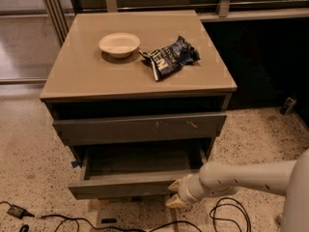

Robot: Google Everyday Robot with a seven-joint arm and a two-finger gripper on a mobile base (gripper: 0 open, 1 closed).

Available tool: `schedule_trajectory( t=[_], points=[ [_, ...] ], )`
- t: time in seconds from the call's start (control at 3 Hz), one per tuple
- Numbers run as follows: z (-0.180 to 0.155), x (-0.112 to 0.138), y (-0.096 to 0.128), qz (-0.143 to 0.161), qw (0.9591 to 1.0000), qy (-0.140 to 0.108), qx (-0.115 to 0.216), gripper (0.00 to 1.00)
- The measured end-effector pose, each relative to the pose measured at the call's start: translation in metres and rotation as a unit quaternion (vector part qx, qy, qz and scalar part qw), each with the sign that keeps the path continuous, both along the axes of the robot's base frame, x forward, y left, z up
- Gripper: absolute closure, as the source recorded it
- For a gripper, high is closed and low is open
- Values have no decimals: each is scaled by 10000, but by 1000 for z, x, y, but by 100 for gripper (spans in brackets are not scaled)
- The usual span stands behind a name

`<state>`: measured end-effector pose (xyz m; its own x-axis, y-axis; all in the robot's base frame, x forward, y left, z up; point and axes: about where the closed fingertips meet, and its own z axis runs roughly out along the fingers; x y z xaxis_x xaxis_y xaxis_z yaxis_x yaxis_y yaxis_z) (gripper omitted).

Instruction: Close middle drawer

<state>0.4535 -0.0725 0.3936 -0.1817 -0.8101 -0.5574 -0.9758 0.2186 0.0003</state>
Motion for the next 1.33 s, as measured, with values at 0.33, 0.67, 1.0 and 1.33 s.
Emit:
schedule_trajectory(
  t=[0.33,0.67,1.0,1.33],
  points=[
    [-2,30,-7,18,9999,-119,-118,72],
    [0,58,-14,-47,9995,-230,-194,95],
    [7,78,-20,-135,9989,-380,-224,84],
    [7,78,-20,-135,9989,-380,-224,61]
  ],
)
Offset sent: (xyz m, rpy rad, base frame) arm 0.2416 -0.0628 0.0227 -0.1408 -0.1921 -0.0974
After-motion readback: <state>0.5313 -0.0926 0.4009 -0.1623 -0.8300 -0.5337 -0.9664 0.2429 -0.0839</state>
